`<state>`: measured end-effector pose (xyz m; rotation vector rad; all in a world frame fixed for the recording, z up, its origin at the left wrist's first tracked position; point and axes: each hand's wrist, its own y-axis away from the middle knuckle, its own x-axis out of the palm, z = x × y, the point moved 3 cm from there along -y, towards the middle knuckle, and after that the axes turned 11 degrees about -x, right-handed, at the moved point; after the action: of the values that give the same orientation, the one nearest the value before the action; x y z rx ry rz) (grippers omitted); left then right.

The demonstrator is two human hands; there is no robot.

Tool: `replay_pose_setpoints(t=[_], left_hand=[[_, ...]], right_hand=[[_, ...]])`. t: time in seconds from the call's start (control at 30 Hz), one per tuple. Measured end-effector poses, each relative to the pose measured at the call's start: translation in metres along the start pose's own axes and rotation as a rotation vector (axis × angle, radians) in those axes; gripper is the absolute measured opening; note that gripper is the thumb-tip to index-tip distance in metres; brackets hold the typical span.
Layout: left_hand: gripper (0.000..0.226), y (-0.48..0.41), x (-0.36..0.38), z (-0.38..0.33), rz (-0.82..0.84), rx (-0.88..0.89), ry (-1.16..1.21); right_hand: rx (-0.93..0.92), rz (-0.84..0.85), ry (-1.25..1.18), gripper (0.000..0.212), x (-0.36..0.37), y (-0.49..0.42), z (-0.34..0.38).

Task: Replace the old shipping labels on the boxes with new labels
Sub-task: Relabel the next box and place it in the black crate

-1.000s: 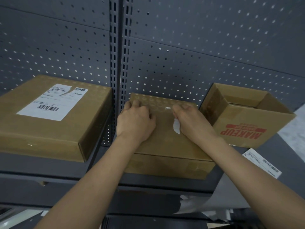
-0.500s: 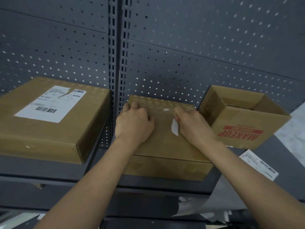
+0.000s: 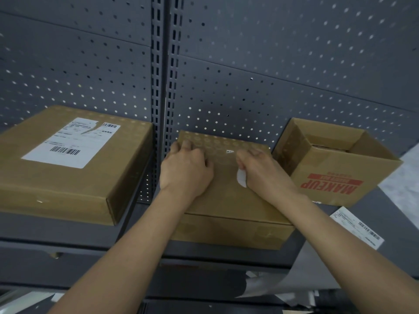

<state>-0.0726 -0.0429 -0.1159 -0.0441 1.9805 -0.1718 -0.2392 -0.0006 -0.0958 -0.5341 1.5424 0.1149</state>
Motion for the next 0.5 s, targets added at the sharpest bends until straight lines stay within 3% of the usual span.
replay_pose_setpoints(t=[0.1, 0.2, 0.33, 0.5], left_hand=[[0.042, -0.001, -0.001, 0.0, 0.001, 0.004, -0.004], [0.04, 0.0, -0.002, 0.0, 0.001, 0.006, 0.006], [0.041, 0.001, -0.003, -0.001, 0.005, 0.009, 0.013], [0.042, 0.0, -0.003, 0.0, 0.015, 0.008, 0.013]], right_hand=[[0.161, -0.159, -0.213, 0.021, -0.003, 0.009, -0.008], [0.253, -0.3, -0.364, 0.019, -0.006, 0.016, -0.013], [0.266, -0.249, -0.433, 0.011, -0.005, 0.013, -0.016], [0.253, -0.206, -0.452, 0.016, -0.005, 0.009, -0.015]])
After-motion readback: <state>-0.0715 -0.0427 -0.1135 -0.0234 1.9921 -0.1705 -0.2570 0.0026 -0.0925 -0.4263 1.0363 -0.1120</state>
